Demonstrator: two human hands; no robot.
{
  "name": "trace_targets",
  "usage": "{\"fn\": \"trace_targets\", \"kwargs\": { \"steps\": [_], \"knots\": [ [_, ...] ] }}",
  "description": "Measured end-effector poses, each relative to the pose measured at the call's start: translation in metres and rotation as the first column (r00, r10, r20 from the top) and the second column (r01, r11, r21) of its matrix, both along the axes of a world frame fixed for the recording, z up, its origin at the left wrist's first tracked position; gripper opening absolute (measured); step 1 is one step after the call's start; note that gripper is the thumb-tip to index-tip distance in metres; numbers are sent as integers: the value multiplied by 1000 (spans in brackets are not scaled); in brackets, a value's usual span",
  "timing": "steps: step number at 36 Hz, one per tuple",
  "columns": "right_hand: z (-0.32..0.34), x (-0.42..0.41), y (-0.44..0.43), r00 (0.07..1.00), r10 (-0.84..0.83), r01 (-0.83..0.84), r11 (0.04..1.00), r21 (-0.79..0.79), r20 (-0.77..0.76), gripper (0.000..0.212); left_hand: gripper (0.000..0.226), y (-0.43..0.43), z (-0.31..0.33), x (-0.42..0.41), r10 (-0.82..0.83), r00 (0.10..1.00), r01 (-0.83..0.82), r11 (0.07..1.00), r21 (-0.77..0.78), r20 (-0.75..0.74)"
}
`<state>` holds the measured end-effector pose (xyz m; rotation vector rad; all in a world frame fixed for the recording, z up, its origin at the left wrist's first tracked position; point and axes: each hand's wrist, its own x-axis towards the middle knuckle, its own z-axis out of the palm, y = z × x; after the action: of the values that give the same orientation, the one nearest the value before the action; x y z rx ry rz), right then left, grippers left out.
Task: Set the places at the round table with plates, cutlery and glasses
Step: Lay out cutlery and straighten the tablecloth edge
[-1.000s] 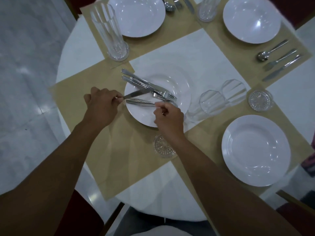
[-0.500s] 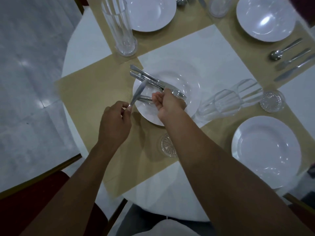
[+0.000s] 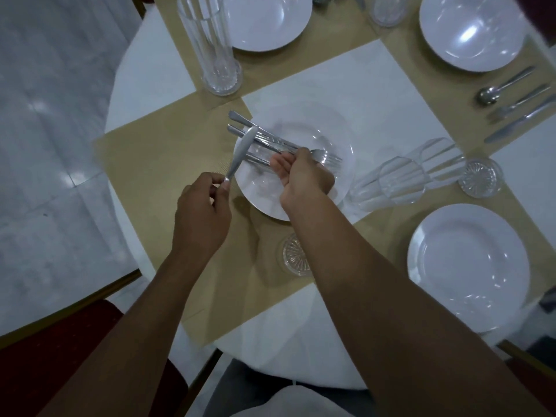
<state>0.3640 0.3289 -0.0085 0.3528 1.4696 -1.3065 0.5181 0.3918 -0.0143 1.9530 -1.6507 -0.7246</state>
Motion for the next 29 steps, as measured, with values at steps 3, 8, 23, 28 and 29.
{"fn": "trace_targets", "kwargs": {
  "steps": [3, 8, 23, 28, 29],
  "knots": [
    [0, -2, 5, 998, 18, -21, 999, -45, -58, 21, 18, 2, 6, -7, 44, 997, -45, 999, -20, -58],
    [6, -5, 13, 976, 73, -98, 989, -114, -205, 7, 17, 8, 16, -21, 125, 982, -131, 990, -41, -140],
    [20, -30, 79, 709, 319, -523, 836, -167, -629, 19, 14, 81, 31, -43, 258, 943, -280, 956, -81, -211],
    [28, -55, 128, 706, 468, -633, 753, -177, -532, 23, 12, 107, 32, -59, 283, 930, -302, 952, -50, -232],
    [28, -62, 139, 709, 492, -649, 736, -193, -505, 21, 13, 113, 32, -63, 282, 928, -301, 953, -40, -244]
  ]
}}
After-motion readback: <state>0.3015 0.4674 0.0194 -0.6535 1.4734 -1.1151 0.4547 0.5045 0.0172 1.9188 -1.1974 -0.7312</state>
